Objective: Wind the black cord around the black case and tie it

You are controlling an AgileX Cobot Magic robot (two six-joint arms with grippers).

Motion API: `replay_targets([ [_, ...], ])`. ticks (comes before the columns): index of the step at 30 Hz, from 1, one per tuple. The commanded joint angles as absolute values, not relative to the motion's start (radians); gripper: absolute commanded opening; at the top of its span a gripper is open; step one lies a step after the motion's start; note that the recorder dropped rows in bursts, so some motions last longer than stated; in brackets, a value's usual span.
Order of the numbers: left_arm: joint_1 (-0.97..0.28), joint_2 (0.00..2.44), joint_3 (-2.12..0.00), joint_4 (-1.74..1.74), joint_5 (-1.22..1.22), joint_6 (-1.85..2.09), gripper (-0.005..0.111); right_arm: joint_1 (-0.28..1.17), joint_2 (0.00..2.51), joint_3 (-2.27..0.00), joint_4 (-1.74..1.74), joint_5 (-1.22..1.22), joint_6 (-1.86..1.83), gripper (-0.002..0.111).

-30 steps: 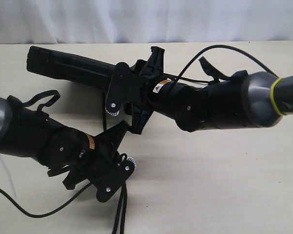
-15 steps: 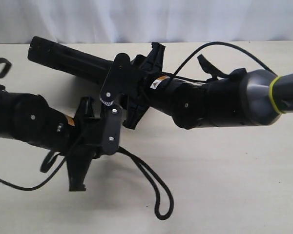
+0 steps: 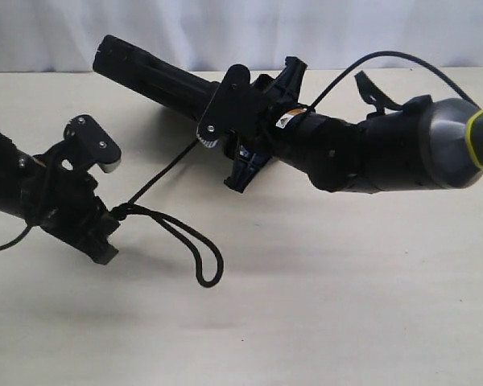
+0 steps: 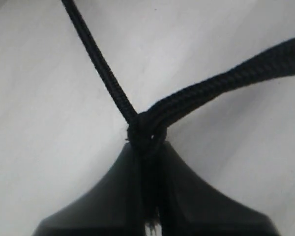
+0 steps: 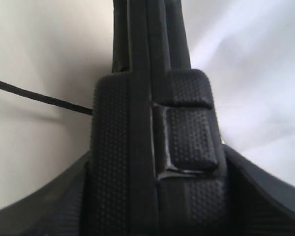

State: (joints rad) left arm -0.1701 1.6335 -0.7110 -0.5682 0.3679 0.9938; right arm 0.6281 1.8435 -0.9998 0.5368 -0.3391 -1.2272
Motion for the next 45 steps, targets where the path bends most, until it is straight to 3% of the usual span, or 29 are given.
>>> replay_targets([
  [1, -0.079, 1.626, -0.712, -0.681, 0.394, 0.966, 0.000, 0.616, 1.835, -1.000, 0.573, -0.362, -1.161, 0.004],
  [10, 0.086, 1.626, -0.712, -0.958, 0.345, 0.968, 0.000, 0.616, 1.835, -1.000, 0.613, -0.360, -1.120, 0.004],
  [20, 0.080, 1.628, -0.712, -1.123, 0.104, 0.968, 0.000, 0.618, 1.813, -1.000, 0.613, -0.355, -0.965, 0.004],
  [28, 0.078, 1.628, -0.742, -1.217, 0.160, 0.968, 0.000, 0.620, 1.779, -1.000, 0.613, -0.288, -0.926, 0.004],
  [34, 0.003, 1.628, -0.798, -1.217, 0.184, 0.968, 0.000, 0.620, 1.779, -1.000, 0.613, -0.257, -0.918, 0.004],
  [45, -0.012, 1.717, -0.819, -1.217, 0.088, 0.918, 0.000, 0.620, 1.779, -1.000, 0.613, -0.257, -0.893, 0.004],
])
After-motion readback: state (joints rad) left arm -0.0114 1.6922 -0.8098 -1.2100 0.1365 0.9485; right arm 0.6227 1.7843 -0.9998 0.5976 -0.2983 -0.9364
